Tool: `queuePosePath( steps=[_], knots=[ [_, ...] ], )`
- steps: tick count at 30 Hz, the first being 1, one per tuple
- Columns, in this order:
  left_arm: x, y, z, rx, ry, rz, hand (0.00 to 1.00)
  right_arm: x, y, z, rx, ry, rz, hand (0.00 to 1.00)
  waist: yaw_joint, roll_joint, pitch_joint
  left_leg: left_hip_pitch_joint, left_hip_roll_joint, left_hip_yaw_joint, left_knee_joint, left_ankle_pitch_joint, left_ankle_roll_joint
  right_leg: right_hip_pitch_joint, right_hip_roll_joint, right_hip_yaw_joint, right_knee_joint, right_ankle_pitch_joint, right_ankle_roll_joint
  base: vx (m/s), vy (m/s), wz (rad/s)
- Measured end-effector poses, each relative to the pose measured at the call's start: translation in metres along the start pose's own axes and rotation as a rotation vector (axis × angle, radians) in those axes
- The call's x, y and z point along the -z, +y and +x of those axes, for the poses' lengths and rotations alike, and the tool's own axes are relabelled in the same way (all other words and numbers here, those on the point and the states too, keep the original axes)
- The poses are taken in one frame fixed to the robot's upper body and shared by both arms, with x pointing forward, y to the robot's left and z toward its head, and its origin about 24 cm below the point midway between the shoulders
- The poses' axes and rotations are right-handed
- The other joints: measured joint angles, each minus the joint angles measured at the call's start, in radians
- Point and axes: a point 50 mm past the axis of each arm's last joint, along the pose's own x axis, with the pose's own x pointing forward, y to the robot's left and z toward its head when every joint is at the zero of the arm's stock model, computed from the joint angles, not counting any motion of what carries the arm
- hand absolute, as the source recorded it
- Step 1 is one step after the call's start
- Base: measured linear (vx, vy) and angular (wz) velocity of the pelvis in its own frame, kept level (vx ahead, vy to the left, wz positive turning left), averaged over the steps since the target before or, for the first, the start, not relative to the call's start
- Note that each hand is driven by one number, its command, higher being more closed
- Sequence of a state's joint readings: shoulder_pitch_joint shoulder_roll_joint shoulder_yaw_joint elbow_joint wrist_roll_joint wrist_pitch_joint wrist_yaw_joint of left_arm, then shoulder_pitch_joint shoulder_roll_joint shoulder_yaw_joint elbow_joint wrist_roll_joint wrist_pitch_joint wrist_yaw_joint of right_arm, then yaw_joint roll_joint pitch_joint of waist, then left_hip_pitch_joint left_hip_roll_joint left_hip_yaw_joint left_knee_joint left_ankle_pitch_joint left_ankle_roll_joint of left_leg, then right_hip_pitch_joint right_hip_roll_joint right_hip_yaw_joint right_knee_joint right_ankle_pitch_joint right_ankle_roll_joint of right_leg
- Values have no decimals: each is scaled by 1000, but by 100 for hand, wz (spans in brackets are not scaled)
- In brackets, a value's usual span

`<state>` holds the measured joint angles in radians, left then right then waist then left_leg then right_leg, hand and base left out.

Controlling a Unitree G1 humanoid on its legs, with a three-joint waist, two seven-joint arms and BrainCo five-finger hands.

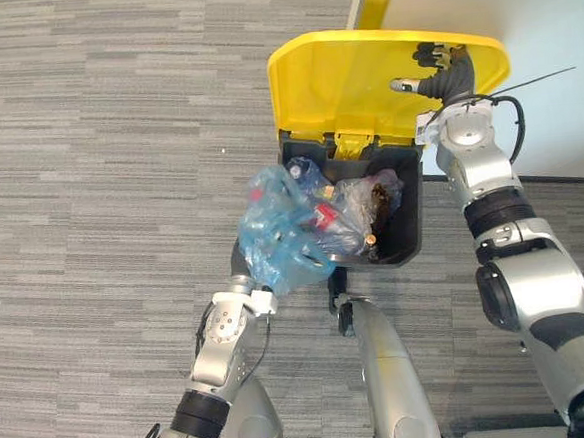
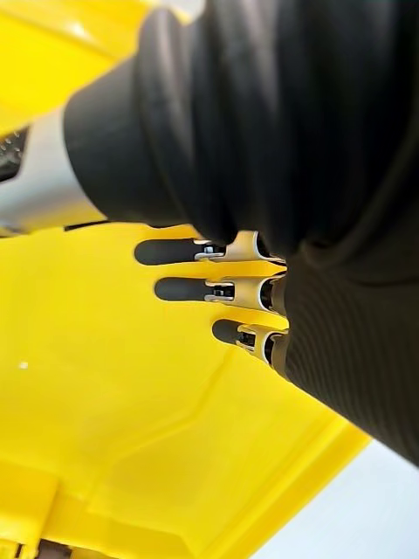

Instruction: Gather rubbish on tea table into small bin, then transfer packed bag to large trash can.

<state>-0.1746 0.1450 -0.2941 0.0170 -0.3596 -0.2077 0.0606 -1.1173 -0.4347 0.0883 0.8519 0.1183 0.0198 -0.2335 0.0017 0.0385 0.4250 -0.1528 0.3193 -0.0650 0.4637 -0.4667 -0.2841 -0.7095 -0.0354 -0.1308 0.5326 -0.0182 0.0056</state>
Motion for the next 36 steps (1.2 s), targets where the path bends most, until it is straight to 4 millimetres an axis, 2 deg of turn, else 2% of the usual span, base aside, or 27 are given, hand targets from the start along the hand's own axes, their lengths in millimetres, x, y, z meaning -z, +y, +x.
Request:
queuePosePath(
  steps=[4, 5, 10, 16, 21, 25, 28, 29, 31, 36],
  knots=[
    [-24, -14, 4, 66, -111, -23, 100, 10, -1, -3, -18, 23, -13, 0, 0, 25, -16, 14, -7, -1, -9, 4, 1, 13, -7, 1, -4, 0, 1, -7, 7, 2],
    [-38, -19, 7, 89, -177, -27, 100, 10, -2, -3, -19, 24, -17, 0, -1, 34, -22, 15, -13, -1, -21, 11, 1, 13, -13, 2, -5, -1, 1, -9, -1, 6],
    [-80, -42, 23, 178, -370, -29, 100, 10, -1, -3, -24, 20, -30, 0, -2, 37, -24, 21, -17, -2, -42, 24, 1, 13, -17, 2, -13, 2, 4, -4, -8, 3],
    [-105, -58, 38, 210, -481, 16, 100, 7, 0, -2, -30, 9, -37, 0, -9, 37, -24, 18, -18, 0, -46, 25, 1, 7, -17, 3, -14, 2, 4, 0, 0, 0],
    [-115, -69, 44, 236, -533, 75, 100, -3, 4, 0, -43, -22, -72, 0, -19, 32, -40, 15, -21, 17, -88, 41, -1, -23, -16, 10, -17, 3, 5, 35, -16, -4],
    [-105, -69, 64, 214, -477, 142, 100, -4, 4, 0, -43, -25, -72, 0, -23, 32, -40, 16, -19, 26, -102, 46, 0, -31, -14, 12, -15, 3, 5, 29, -11, -3],
    [-75, -63, 75, 186, -328, 207, 100, -7, 5, 0, -44, -37, -69, 0, -26, 31, -41, 14, -21, 33, -108, 46, 0, -39, -14, 17, -15, 3, 6, 13, 0, -3],
    [-72, -62, 76, 183, -310, 217, 100, -7, 5, 0, -44, -40, -69, 0, -26, 31, -41, 14, -21, 34, -109, 46, 0, -41, -14, 18, -15, 3, 6, 17, -1, -8],
    [-46, -53, 80, 153, -186, 267, 100, -14, 6, 0, -48, -65, -61, 0, -26, 30, -41, 10, -20, 48, -111, 46, 0, -57, -10, 26, -13, 2, 6, 20, -9, -11],
    [-13, -50, 83, 146, -28, 336, 100, -21, 12, -2, -56, -100, -39, 0, -35, 18, -46, -7, -15, 63, -111, 46, 0, -86, -6, 31, -5, 2, 6, 31, -19, -7]
  ],
)
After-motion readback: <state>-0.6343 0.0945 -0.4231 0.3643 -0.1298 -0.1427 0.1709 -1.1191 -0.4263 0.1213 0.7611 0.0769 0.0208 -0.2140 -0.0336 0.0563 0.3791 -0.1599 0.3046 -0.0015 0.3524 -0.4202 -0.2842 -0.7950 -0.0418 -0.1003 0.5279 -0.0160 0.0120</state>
